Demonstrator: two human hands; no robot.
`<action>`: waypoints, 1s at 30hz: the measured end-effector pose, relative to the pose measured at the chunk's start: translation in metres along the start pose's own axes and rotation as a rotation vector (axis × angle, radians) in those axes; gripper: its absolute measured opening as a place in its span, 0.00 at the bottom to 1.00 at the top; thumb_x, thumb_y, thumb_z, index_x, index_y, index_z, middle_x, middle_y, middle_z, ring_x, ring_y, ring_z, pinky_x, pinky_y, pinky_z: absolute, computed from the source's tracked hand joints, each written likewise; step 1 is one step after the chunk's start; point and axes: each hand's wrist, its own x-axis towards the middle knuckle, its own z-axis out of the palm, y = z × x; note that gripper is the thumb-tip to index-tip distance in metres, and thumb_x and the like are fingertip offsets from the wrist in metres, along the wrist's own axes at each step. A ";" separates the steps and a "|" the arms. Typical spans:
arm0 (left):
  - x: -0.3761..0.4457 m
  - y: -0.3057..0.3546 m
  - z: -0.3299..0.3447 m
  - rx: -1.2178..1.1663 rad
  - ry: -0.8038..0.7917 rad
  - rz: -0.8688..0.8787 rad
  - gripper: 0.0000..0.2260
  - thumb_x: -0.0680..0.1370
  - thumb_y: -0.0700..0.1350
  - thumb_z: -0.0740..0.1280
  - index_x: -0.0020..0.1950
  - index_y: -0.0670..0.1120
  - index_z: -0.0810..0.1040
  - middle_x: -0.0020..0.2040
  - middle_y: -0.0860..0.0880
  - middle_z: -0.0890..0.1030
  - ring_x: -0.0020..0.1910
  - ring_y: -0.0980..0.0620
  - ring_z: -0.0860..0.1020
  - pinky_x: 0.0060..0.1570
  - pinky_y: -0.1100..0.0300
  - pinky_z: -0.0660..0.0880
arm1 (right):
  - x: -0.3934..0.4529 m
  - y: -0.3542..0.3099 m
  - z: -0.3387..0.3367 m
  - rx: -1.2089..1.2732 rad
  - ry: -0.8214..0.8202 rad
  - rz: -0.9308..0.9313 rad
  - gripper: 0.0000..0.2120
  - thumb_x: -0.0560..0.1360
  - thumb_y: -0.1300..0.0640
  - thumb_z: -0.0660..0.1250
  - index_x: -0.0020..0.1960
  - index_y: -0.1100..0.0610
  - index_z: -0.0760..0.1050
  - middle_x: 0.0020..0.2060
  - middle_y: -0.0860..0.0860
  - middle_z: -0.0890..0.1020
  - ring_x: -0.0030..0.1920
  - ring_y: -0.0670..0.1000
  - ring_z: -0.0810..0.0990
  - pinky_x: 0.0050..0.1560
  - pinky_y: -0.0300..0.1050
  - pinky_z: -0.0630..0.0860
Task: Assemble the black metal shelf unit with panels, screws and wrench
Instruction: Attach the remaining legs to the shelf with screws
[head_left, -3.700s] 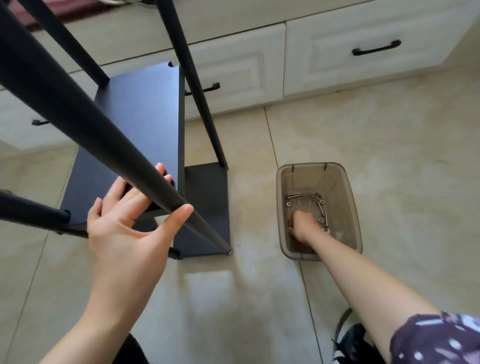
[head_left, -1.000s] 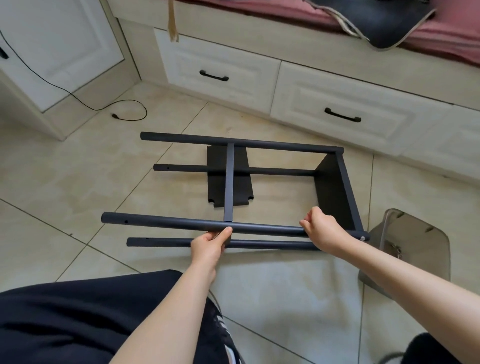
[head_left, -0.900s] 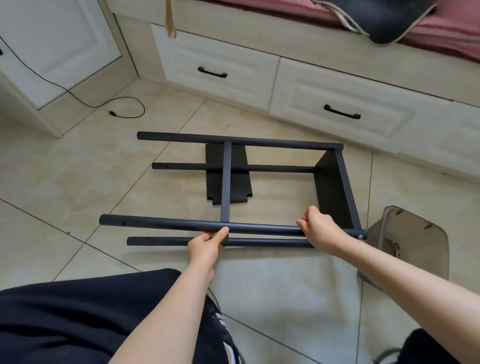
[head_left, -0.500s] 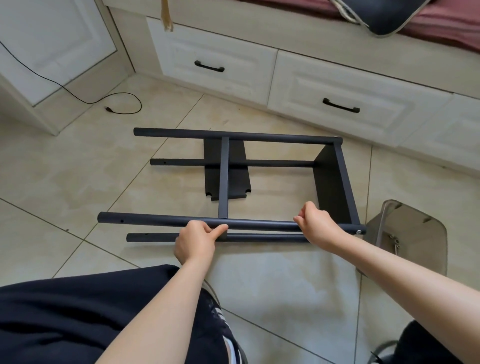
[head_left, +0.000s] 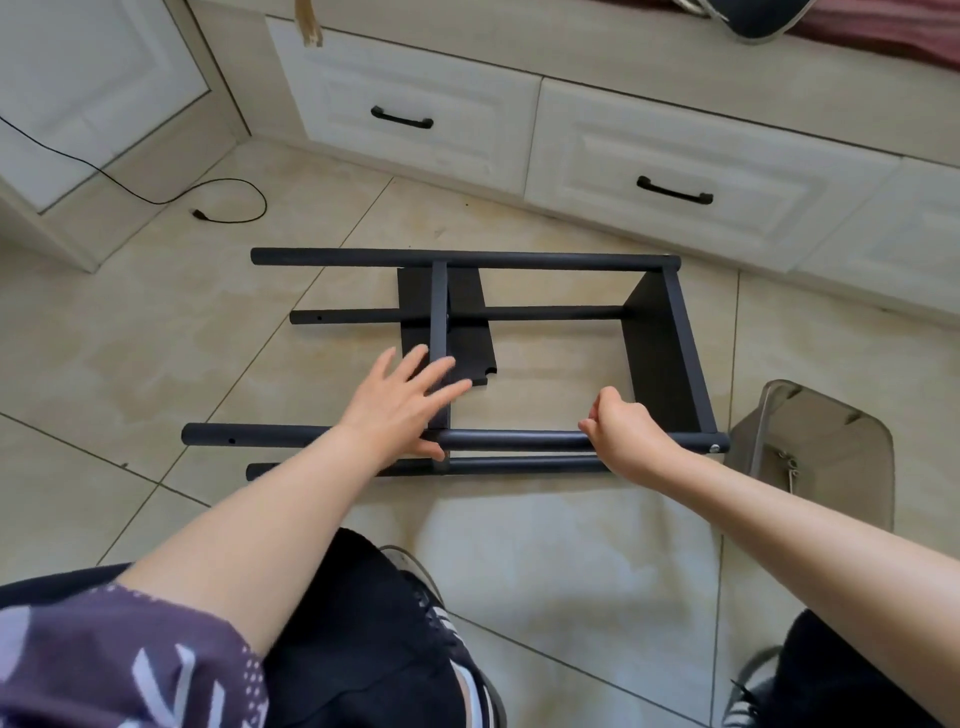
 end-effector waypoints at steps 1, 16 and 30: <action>0.004 -0.002 -0.001 0.060 -0.048 0.072 0.39 0.77 0.70 0.59 0.83 0.54 0.52 0.83 0.47 0.49 0.82 0.41 0.47 0.78 0.40 0.48 | 0.000 -0.001 0.001 -0.009 -0.002 0.000 0.09 0.83 0.54 0.58 0.56 0.61 0.66 0.47 0.59 0.77 0.44 0.55 0.78 0.50 0.54 0.79; 0.010 -0.028 0.015 0.023 -0.039 0.290 0.31 0.81 0.67 0.54 0.80 0.52 0.62 0.83 0.51 0.56 0.82 0.45 0.46 0.79 0.43 0.42 | 0.025 -0.060 -0.025 -0.440 -0.384 -0.360 0.12 0.81 0.55 0.64 0.59 0.62 0.74 0.54 0.57 0.80 0.52 0.57 0.77 0.50 0.46 0.73; 0.010 -0.031 0.064 -0.364 0.433 0.346 0.23 0.79 0.63 0.62 0.65 0.50 0.80 0.74 0.50 0.73 0.79 0.46 0.61 0.73 0.39 0.66 | 0.086 -0.056 0.036 0.293 -0.309 -0.420 0.04 0.75 0.59 0.71 0.50 0.54 0.82 0.37 0.45 0.83 0.35 0.39 0.79 0.43 0.32 0.75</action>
